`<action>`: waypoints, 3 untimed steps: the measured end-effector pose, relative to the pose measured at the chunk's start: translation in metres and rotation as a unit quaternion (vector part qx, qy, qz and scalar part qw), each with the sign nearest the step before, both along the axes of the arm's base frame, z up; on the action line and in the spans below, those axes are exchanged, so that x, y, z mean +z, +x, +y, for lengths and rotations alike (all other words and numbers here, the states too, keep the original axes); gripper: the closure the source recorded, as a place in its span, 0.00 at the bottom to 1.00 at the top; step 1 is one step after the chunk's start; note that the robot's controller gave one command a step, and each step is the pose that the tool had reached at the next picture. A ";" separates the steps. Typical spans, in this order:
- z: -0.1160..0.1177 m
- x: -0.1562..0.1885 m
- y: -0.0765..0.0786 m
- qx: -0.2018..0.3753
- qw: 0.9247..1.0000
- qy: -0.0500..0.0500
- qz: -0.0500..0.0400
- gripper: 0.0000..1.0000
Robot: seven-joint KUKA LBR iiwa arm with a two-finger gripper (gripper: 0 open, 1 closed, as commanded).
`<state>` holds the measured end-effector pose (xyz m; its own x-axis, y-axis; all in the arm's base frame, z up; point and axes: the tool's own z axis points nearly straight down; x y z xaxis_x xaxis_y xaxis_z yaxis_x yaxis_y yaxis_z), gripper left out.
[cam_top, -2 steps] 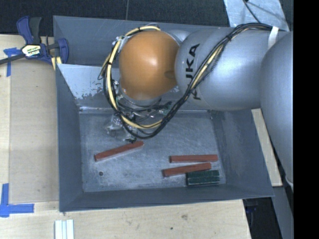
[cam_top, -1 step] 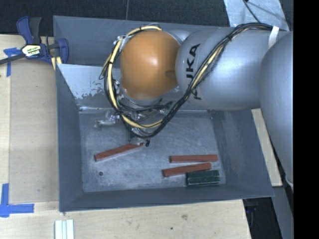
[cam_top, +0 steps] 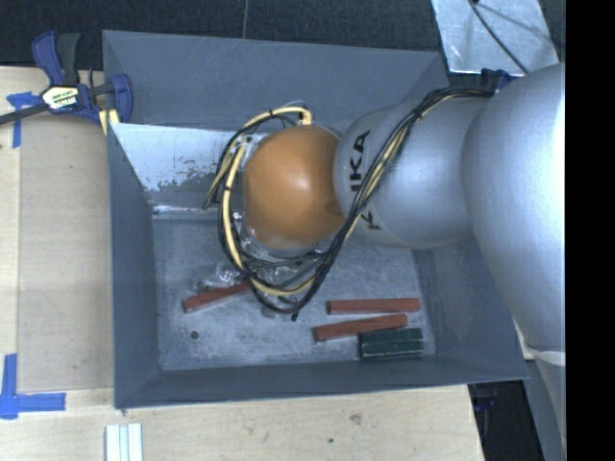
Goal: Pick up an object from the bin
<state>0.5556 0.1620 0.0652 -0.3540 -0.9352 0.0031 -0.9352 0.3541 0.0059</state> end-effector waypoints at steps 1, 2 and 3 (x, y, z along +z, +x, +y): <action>0.044 0.005 0.018 0.038 0.999 0.003 -0.005 0.00; 0.042 0.005 0.018 0.035 0.999 0.002 -0.004 1.00; 0.011 0.177 0.011 0.058 0.998 0.002 -0.007 1.00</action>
Offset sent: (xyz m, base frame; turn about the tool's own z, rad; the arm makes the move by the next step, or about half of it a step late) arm 0.0172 0.0418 0.0048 -0.0770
